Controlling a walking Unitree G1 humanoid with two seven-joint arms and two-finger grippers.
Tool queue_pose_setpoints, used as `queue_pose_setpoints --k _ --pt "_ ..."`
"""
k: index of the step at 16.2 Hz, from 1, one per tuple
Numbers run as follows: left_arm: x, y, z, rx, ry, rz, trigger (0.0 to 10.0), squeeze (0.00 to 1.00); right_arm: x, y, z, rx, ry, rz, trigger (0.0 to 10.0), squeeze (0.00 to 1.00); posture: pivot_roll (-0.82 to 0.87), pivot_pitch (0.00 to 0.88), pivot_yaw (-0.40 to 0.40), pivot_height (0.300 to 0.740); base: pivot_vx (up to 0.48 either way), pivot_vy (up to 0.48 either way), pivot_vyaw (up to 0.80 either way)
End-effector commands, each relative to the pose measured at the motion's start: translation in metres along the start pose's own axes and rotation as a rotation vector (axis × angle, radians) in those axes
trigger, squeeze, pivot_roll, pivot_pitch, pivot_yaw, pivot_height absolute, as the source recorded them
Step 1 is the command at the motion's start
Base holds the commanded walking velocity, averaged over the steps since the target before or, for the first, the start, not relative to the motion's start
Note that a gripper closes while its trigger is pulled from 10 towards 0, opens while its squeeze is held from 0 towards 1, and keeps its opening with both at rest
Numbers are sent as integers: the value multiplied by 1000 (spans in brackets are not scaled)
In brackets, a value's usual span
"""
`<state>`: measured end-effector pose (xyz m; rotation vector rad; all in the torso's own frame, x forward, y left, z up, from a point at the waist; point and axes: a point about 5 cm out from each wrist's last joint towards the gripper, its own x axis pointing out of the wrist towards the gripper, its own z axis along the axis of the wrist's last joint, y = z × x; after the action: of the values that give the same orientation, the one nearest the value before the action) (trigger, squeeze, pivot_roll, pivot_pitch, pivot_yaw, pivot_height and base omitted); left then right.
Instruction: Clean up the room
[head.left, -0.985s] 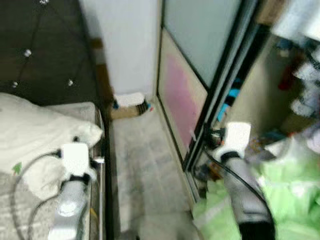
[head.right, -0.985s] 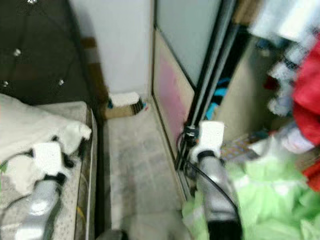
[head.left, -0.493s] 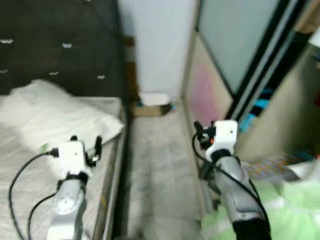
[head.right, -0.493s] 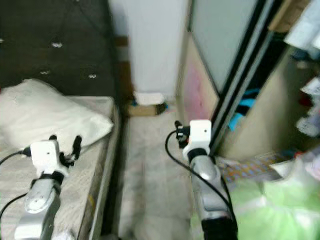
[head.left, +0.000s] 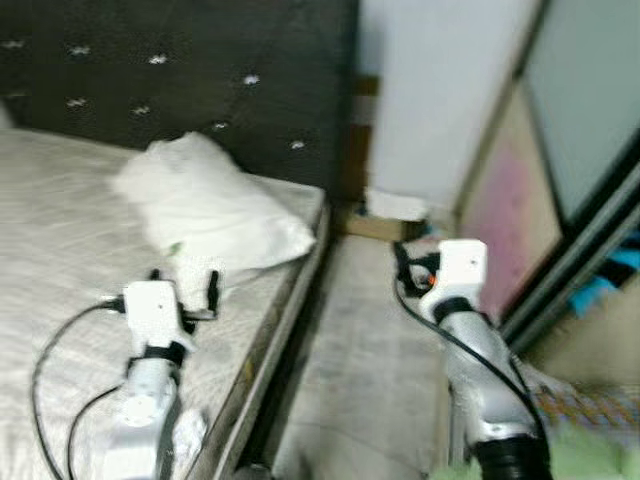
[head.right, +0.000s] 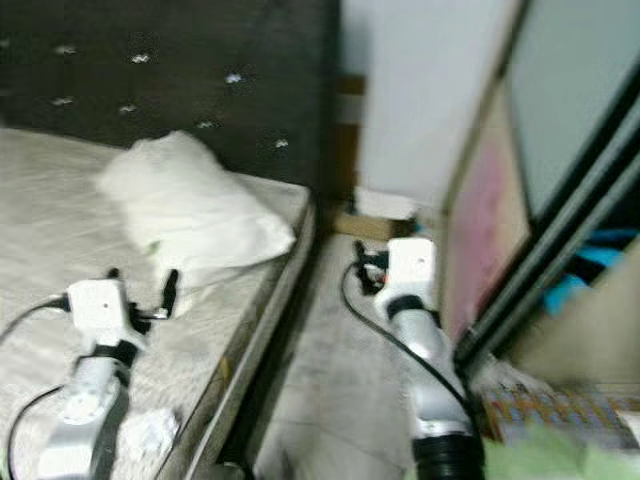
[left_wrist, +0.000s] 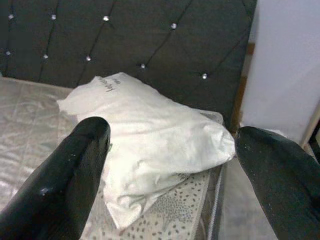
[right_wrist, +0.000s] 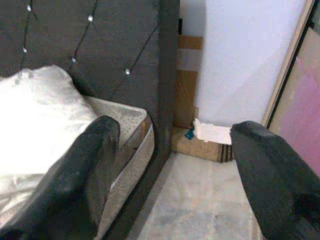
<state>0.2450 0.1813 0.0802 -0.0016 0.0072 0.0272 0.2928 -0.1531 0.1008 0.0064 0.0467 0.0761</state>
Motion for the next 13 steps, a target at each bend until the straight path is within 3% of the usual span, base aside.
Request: queue_pose_setpoints --k 1,2,3,13 --pt "1 6 2 20 5 23 10000 1000 2 4 3 11 -7 12 10000 1000 61 0 -46 740 0 0 794" --pt "2 7 1 43 18 39 10000 267 3 5 3 6 -3 20 10000 78 61 0 -46 740 0 0 694" --pt "3 7 1 43 18 39 10000 0 4 5 3 4 -4 23 10000 0 60 0 -47 740 0 0 575" --pt "6 6 1 38 28 32 10000 0 7 6 4 -6 0 30 10000 0 57 0 -50 740 0 0 753"
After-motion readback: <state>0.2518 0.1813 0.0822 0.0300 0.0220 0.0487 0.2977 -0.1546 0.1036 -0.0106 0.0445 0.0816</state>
